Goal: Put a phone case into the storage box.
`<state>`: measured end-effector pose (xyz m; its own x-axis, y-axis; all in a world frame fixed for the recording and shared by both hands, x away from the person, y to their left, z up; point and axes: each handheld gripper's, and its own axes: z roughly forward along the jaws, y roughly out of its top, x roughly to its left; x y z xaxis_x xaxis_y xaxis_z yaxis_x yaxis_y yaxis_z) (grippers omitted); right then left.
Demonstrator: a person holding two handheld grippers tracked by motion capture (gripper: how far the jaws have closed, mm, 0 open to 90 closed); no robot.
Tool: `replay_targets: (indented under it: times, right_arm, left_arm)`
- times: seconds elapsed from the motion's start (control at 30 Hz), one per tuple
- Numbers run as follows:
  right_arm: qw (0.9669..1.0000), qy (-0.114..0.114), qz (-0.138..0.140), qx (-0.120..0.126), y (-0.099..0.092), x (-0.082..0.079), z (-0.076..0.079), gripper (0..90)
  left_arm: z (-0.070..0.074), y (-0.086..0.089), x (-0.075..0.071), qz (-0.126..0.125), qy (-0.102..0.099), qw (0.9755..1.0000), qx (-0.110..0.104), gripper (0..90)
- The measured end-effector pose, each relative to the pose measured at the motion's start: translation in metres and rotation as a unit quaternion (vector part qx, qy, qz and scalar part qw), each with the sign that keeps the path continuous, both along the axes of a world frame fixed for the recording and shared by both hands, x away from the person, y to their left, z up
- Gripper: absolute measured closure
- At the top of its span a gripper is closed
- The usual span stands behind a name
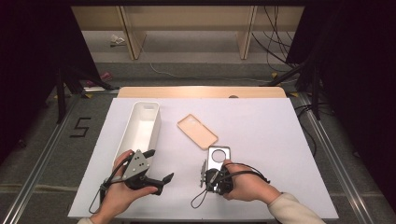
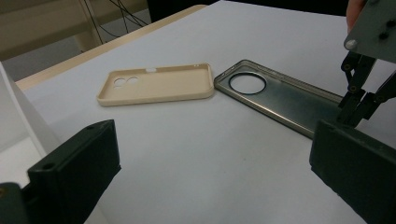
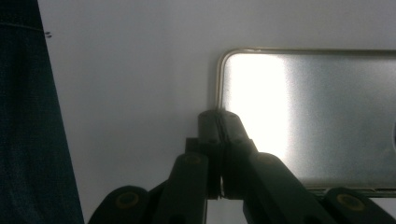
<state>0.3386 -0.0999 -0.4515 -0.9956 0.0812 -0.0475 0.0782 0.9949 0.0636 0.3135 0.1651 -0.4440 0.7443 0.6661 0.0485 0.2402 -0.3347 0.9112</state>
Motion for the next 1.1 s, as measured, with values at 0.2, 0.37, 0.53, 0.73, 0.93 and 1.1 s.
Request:
replay_targets:
  times: [0.2,0.37,0.53,0.73,0.93,1.1]
  right_arm:
    - [0.9997,-0.001,-0.004,0.022,-0.006,0.000,0.007,89.0]
    - [0.9987,-0.003,-0.011,0.051,-0.011,0.001,0.014,89.0]
    - [0.9963,-0.010,-0.022,0.082,-0.019,0.002,0.021,89.0]
    - [0.9931,-0.014,-0.036,0.111,-0.026,0.002,0.031,89.1]
    - [0.9886,-0.023,-0.049,0.141,-0.033,0.001,0.038,89.1]
    - [0.9841,-0.033,-0.050,0.167,-0.039,0.002,0.042,89.2]
  left_arm:
    - [0.000,0.001,0.000,0.001,-0.001,1.0000,0.000,1.3]
    - [0.000,0.001,0.000,0.002,0.000,1.0000,0.000,1.4]
    - [0.000,0.002,0.000,0.003,0.000,1.0000,-0.001,1.5]
    - [0.000,0.002,0.000,0.003,-0.001,1.0000,-0.002,1.5]
    - [0.000,0.002,0.001,0.004,0.000,1.0000,-0.001,1.8]
    - [0.000,0.001,0.001,0.005,0.002,1.0000,-0.003,2.1]
